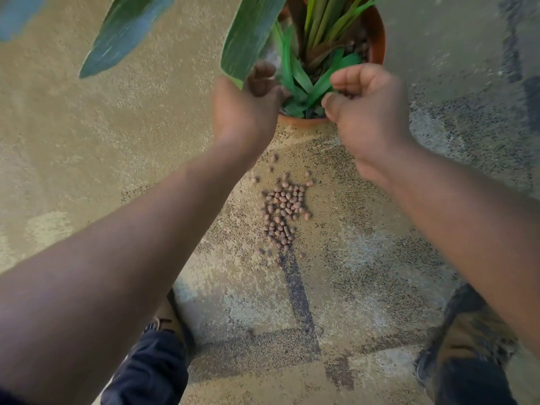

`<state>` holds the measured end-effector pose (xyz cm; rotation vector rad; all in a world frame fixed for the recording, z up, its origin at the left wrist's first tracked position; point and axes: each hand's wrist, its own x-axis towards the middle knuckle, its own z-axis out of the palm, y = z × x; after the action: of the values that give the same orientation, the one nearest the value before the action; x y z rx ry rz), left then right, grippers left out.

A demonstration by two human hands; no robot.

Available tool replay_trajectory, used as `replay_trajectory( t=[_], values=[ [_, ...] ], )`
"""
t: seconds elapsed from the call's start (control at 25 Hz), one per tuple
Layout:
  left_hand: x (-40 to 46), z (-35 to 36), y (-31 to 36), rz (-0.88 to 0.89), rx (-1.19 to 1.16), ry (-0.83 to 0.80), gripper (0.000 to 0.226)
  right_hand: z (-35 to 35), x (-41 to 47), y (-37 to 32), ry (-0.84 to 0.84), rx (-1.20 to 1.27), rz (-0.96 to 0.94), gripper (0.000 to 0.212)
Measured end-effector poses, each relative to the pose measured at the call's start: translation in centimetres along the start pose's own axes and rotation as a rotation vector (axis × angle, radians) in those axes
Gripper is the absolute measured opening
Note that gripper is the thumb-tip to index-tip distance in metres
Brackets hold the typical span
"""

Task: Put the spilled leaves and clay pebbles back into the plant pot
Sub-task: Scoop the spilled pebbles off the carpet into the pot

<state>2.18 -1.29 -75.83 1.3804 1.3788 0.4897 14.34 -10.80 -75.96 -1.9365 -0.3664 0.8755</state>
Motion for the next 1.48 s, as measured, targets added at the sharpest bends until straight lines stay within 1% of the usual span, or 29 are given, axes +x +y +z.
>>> replay_trajectory(
  t=[0.08, 0.12, 0.16, 0.24, 0.28, 0.32, 0.36, 0.44, 0.56, 0.6, 0.64, 0.76, 0.8, 0.92, 1.08, 1.24, 1.32, 1.4, 1.48],
  values=[
    [-1.1, -0.6, -1.4, 0.100, 0.016, 0.018, 0.024, -0.4, -1.0, 1.0, 0.010, 0.029, -0.031, 0.022],
    [-1.8, -1.0, -2.4, 0.130, 0.072, 0.025, 0.026, -0.5, -1.8, 1.6, -0.001, 0.021, -0.036, 0.023],
    [-2.4, -1.5, -3.7, 0.115, 0.151, 0.012, 0.024, -0.5, -2.6, 2.4, -0.029, -0.030, -0.026, 0.025],
    [-3.7, -2.4, -6.7, -0.037, 0.362, -0.051, 0.023, -0.4, -4.0, 5.2, -0.168, -0.262, 0.036, 0.024],
    [-4.3, -2.8, -8.3, -0.133, 0.451, -0.107, 0.028, -0.3, -4.6, 6.7, -0.277, -0.406, 0.079, 0.022],
    [-4.8, -3.2, -9.9, -0.208, 0.513, -0.181, 0.034, -0.2, -5.2, 8.1, -0.393, -0.544, 0.120, 0.026],
    [-5.2, -3.3, -11.3, -0.238, 0.567, -0.260, 0.037, 0.2, -5.5, 9.5, -0.492, -0.664, 0.146, 0.034],
    [-5.6, -3.1, -13.2, -0.197, 0.680, -0.373, 0.038, 1.0, -5.9, 11.3, -0.598, -0.833, 0.145, 0.051],
    [-5.3, -2.5, -14.3, -0.142, 0.768, -0.379, 0.046, 2.3, -5.9, 12.3, -0.591, -0.880, 0.051, 0.077],
    [-5.1, -2.4, -14.3, -0.110, 0.789, -0.374, 0.044, 2.7, -5.7, 12.5, -0.587, -0.882, 0.007, 0.080],
    [-4.8, -2.3, -14.4, -0.078, 0.806, -0.377, 0.041, 3.0, -5.5, 12.6, -0.591, -0.892, -0.034, 0.077],
    [-4.3, -2.1, -14.6, -0.022, 0.837, -0.429, 0.024, 3.4, -5.3, 13.1, -0.618, -0.974, -0.150, 0.050],
    [-4.3, -1.9, -14.7, -0.013, 0.853, -0.447, 0.020, 3.4, -5.4, 13.2, -0.621, -0.993, -0.169, 0.044],
    [-4.9, -1.6, -15.0, -0.030, 0.859, -0.452, 0.021, 3.1, -5.8, 13.5, -0.645, -1.029, -0.215, 0.031],
    [-5.3, -1.2, -15.4, -0.167, 0.789, -0.396, 0.029, 2.6, -6.3, 13.7, -0.661, -1.060, -0.260, 0.026],
    [-5.7, -1.4, -15.1, -0.169, 0.754, -0.369, 0.030, 2.4, -6.9, 13.8, -0.591, -1.013, -0.167, 0.027],
    [-6.3, -1.4, -14.9, -0.154, 0.754, -0.371, 0.030, 2.1, -7.1, 13.8, -0.557, -0.982, -0.149, 0.022],
    [-6.7, -1.4, -14.9, -0.187, 0.755, -0.373, 0.032, 1.9, -7.2, 13.8, -0.540, -0.962, -0.145, 0.017],
    [-6.9, -1.3, -14.9, -0.235, 0.740, -0.360, 0.031, 1.9, -7.1, 14.0, -0.516, -0.936, -0.134, 0.019]
  ],
)
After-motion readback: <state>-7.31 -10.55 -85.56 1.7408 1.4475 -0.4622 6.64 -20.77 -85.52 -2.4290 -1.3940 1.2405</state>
